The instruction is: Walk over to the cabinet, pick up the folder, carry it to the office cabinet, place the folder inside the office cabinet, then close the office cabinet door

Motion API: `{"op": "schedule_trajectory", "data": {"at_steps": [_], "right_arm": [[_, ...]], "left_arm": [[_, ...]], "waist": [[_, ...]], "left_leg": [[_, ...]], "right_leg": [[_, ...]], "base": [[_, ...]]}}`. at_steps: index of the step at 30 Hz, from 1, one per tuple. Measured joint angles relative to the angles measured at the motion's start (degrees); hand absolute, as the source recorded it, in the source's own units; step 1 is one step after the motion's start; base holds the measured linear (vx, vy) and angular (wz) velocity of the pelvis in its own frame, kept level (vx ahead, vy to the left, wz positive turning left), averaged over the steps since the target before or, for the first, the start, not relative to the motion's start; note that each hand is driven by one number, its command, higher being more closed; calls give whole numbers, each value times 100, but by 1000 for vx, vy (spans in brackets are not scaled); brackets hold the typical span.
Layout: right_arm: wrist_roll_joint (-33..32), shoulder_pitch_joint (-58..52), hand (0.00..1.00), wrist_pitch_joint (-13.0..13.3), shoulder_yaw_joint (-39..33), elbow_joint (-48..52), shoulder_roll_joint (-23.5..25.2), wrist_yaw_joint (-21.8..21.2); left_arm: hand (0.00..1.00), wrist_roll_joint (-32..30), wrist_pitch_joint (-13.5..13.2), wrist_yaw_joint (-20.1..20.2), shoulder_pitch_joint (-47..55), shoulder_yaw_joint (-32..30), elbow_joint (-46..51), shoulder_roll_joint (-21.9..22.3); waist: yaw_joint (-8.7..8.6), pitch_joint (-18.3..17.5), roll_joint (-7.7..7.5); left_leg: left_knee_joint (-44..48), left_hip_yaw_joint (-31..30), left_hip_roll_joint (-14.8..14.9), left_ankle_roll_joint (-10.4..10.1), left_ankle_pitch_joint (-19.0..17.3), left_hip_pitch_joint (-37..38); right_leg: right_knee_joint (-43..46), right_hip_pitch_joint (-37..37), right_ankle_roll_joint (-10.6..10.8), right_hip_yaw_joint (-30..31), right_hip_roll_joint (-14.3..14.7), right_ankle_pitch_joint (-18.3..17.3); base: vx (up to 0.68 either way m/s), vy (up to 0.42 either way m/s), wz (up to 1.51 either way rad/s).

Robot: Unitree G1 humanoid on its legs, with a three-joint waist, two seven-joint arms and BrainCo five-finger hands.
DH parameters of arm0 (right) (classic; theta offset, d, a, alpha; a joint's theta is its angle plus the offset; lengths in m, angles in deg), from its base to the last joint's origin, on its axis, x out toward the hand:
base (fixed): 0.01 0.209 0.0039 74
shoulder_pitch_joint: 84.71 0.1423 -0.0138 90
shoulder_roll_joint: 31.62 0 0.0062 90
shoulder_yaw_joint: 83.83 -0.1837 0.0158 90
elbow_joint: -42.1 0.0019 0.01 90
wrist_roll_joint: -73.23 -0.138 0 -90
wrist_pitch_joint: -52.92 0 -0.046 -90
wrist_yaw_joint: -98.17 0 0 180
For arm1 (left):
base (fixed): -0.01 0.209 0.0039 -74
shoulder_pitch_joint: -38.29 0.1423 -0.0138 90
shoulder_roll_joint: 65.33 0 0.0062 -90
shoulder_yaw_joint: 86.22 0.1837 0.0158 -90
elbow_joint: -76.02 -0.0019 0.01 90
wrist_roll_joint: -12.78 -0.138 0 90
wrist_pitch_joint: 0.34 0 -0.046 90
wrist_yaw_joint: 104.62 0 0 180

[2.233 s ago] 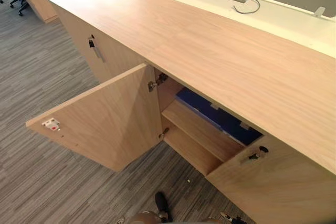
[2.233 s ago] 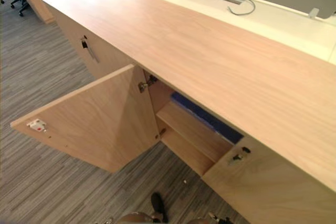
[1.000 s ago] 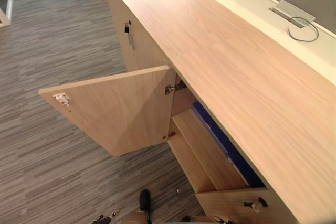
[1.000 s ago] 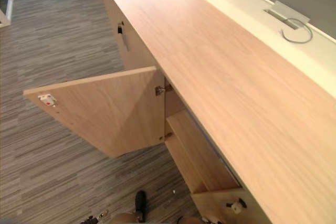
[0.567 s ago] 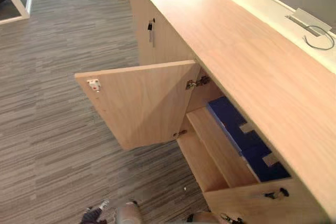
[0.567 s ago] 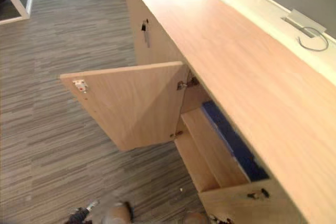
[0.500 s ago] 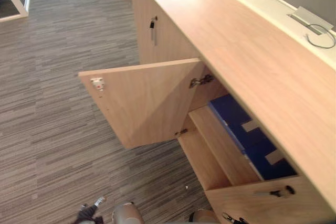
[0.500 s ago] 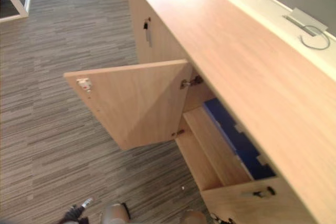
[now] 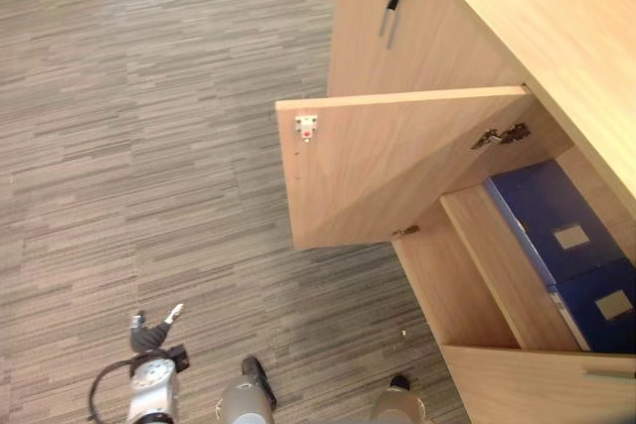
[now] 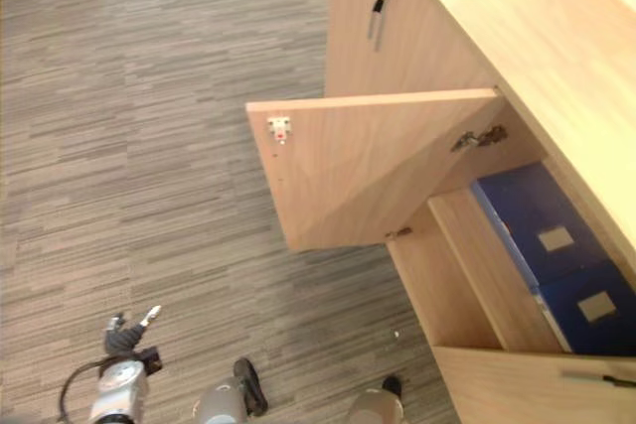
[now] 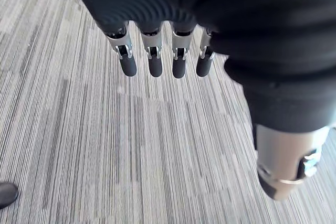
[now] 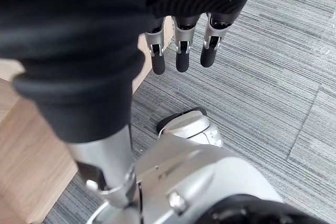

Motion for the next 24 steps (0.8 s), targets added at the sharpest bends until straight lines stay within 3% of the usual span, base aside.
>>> {"op": "schedule_trajectory", "data": {"at_steps": [2,3,4,5,8,10,11,15,24], "right_arm": [[-4,-16,0,0,155,-4,-113,-17],[-2,-46,0,9,202,3,-151,-28],[1,-92,0,5,306,-13,-130,-67],[-3,-78,0,-1,360,-57,-137,-79],[-4,-8,0,36,378,-64,-335,-137],[-4,-11,0,27,368,-81,-407,-139],[-5,-11,0,32,369,-78,-405,-143],[-5,-14,0,34,372,-135,-397,-191],[-8,-75,0,41,358,-249,-415,-284]], "left_arm": [[0,-21,0,1,-16,173,5,37],[0,-37,0,2,-51,245,13,19],[0,-52,-19,3,-125,412,39,-136],[0,-153,-29,8,-276,536,39,-218],[0,-235,-39,8,-736,688,12,-220],[0,-243,-40,8,-1032,777,-12,-289],[0,-250,-48,9,-1338,953,-60,-494],[0,-304,-59,20,-2083,1105,-493,-1107],[0,-622,3,204,-3552,1264,-1703,-2088]], "waist": [[-63,-65,132],[-110,-118,239],[-138,-256,127],[-141,-310,81],[-213,-321,394],[-266,-317,466],[-357,-310,434],[-426,-352,335],[-654,-363,372]], "left_leg": [[-530,81,108,-90,271,432],[-728,103,194,-158,385,577],[-963,98,142,-263,527,678],[-1170,97,101,-331,668,749],[-1733,117,215,-401,1064,858],[-1937,136,264,-461,1145,1041],[-1985,158,259,-482,1174,1116],[-2104,295,164,-501,1256,1104],[-2261,467,170,-502,1386,1161]], "right_leg": [[421,-75,6,96,157,-9],[600,-222,89,211,233,-232],[166,-179,22,290,335,-194],[49,-107,60,257,360,-404],[-142,-132,11,260,624,-469],[-142,-78,8,283,739,-470],[-145,-48,5,305,749,-470],[-273,-180,3,452,720,-470],[-360,-271,-23,581,799,-446]], "base": [[50,-121,-22],[13,-140,-3],[10,-217,0],[1,-248,0],[-33,-182,-13],[-70,-120,-18],[-75,-69,-12],[-91,1,-18],[-48,-16,-9]]}}
